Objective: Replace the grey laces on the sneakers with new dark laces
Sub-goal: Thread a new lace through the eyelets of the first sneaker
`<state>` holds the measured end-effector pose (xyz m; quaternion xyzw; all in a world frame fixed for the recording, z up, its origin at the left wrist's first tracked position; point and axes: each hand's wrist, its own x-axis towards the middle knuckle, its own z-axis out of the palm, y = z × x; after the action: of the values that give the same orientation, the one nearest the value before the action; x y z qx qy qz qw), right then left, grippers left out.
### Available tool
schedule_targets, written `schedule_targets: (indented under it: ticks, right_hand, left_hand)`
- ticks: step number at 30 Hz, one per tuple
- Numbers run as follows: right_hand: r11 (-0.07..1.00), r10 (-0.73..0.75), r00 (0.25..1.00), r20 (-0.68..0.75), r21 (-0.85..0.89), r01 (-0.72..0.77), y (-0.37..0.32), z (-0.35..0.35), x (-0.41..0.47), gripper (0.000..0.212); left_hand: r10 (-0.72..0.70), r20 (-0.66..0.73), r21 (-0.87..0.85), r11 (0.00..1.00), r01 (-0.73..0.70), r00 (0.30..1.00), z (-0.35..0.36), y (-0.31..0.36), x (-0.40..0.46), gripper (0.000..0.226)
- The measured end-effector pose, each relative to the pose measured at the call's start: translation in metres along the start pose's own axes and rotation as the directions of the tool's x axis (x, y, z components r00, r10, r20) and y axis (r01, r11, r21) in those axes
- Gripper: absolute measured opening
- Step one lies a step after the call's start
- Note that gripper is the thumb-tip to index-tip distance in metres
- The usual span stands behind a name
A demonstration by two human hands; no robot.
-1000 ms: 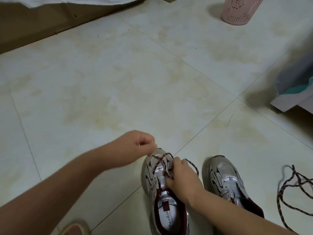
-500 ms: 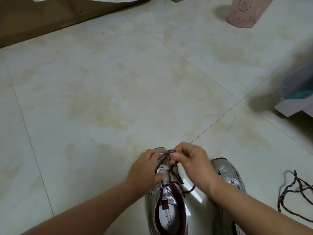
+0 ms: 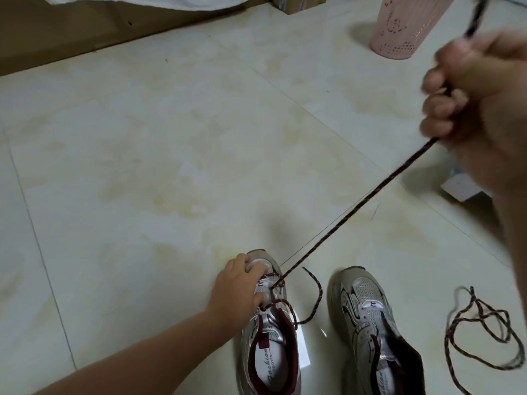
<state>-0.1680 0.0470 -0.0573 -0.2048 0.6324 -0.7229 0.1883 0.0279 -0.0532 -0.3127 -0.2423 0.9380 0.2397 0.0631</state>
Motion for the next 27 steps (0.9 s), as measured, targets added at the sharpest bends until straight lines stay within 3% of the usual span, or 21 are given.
schedule_targets:
  ticks: [5, 8, 11, 15, 18, 21, 27]
  right_hand:
    - [0.95, 0.248, 0.967, 0.057, -0.208, -0.232, 0.052, 0.01, -0.018, 0.026]
    - [0.868, 0.391, 0.915, 0.099, -0.369, -0.332, 0.092, 0.01, -0.03, 0.025]
    - [0.731, 0.544, 0.828, 0.138, -0.561, -0.387, 0.137, 0.012, -0.053, 0.023]
    - [0.53, 0.664, 0.729, 0.165, -0.791, -0.304, 0.194, 0.021, -0.091, 0.027]
    - [0.44, 0.664, 0.736, 0.135, -0.866, -0.238, 0.211, 0.03, -0.106, 0.008]
    - [0.289, 0.695, 0.713, 0.093, -0.944, -0.159, 0.208, 0.036, -0.106, 0.036]
    - [0.104, 0.713, 0.697, 0.078, -0.995, 0.005, 0.201, 0.038, -0.106, 0.02]
  left_hand:
    - [-0.058, -0.049, -0.204, 0.978, 0.047, 0.997, -0.008, 0.009, 0.009, 0.008]
    - [-0.124, 0.025, -0.501, 0.857, 0.12, 0.992, -0.016, 0.012, 0.008, 0.02]
    - [-0.128, 0.062, -0.603, 0.786, 0.14, 0.99, -0.018, 0.009, -0.003, 0.026]
    - [-0.128, 0.01, -0.599, 0.793, 0.108, 0.992, -0.014, 0.0, -0.011, 0.029]
    - [-0.072, 0.015, -0.528, 0.846, 0.069, 0.997, -0.013, 0.002, -0.017, 0.02]
    - [-0.035, 0.071, -0.433, 0.899, 0.062, 0.997, -0.008, 0.002, -0.021, 0.039]
    - [-0.036, 0.084, -0.327, 0.943, 0.062, 0.996, -0.004, 0.004, -0.025, 0.046]
